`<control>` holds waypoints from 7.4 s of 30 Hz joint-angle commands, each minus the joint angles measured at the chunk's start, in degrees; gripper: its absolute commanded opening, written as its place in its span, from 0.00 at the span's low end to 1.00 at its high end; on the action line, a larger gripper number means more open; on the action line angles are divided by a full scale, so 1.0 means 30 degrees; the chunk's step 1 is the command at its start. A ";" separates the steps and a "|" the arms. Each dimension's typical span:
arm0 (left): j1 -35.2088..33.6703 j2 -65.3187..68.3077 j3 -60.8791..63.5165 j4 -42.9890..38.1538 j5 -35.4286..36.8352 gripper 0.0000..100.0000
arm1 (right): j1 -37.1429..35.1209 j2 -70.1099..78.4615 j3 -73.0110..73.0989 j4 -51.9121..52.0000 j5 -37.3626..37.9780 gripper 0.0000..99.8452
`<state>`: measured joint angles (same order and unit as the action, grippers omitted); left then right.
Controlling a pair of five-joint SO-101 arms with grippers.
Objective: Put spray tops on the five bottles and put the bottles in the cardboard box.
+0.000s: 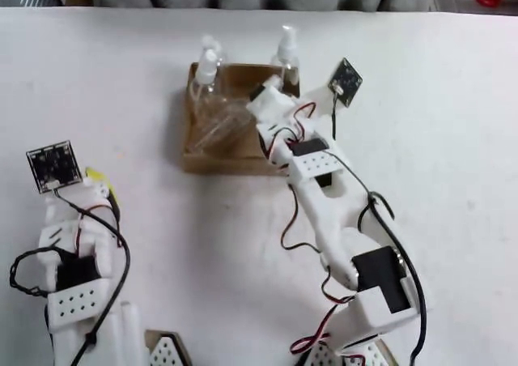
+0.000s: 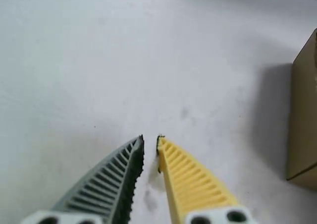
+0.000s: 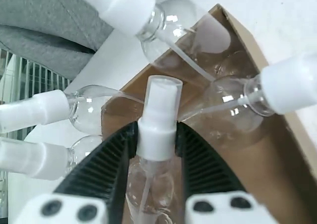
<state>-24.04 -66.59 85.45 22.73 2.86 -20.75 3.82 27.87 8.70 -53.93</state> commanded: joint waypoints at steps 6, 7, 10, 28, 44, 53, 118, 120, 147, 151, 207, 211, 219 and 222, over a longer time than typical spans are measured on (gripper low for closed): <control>0.0249 -0.0337 -0.0205 -0.0586 -0.0293 0.06 | -0.0220 -0.1099 -0.0264 0.0249 0.0674 0.02; 0.0249 -0.0337 -0.0205 -0.0586 -0.0293 0.06 | -0.0220 -0.1099 -0.0264 0.0308 0.0674 0.02; 0.0249 -0.0337 -0.0205 -0.0586 -0.0293 0.06 | -0.0220 -0.1275 -0.0352 0.0864 0.0674 0.02; 0.0220 -0.0337 -0.0205 -0.0586 -0.0293 0.06 | -0.0835 -0.2564 0.0615 0.0894 0.1377 0.02; 0.0220 -0.0308 -0.0205 -0.0586 -0.0322 0.06 | -0.0982 -0.3853 0.1260 0.1597 0.1905 0.02; 0.0220 -0.0308 -0.0205 -0.0586 -0.0322 0.06 | -0.1568 -0.4000 0.1729 0.1568 0.2784 0.02; 0.0220 -0.0308 -0.0205 -0.0615 -0.0322 0.06 | -0.6198 -0.5114 0.4601 -0.5905 1.4418 0.02; 0.0220 -0.0308 -0.0205 -0.0615 -0.0322 0.06 | -0.6198 -0.5114 0.4601 -0.5905 1.4857 0.02; 0.0220 -0.0308 -0.0205 -0.0615 -0.0322 0.06 | -0.5905 -0.3678 0.4601 -0.8484 1.7495 0.02; 0.0220 -0.0308 -0.0205 -0.0615 -0.0322 0.06 | -0.5905 -0.3678 0.4601 -0.8396 1.7524 0.02; 0.0220 -0.0278 0.0147 -0.1172 -0.0352 0.07 | -0.1011 -1.7245 0.4923 0.5700 0.8615 0.11; 0.0220 -0.0278 0.0147 -0.1143 -0.0352 0.07 | 0.1480 -1.8564 0.4923 0.7839 0.5245 0.11; 0.0220 -0.0308 0.0381 -0.1260 -0.0352 0.07 | 0.4381 -1.9355 0.7971 0.5788 0.2374 0.11; 0.0220 -0.0308 0.0381 -0.1260 -0.0352 0.07 | 0.4469 -1.9355 0.9729 0.4059 0.2081 0.11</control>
<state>-23.96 -66.59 87.30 20.70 2.33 -8.00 -52.88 55.12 25.67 -46.81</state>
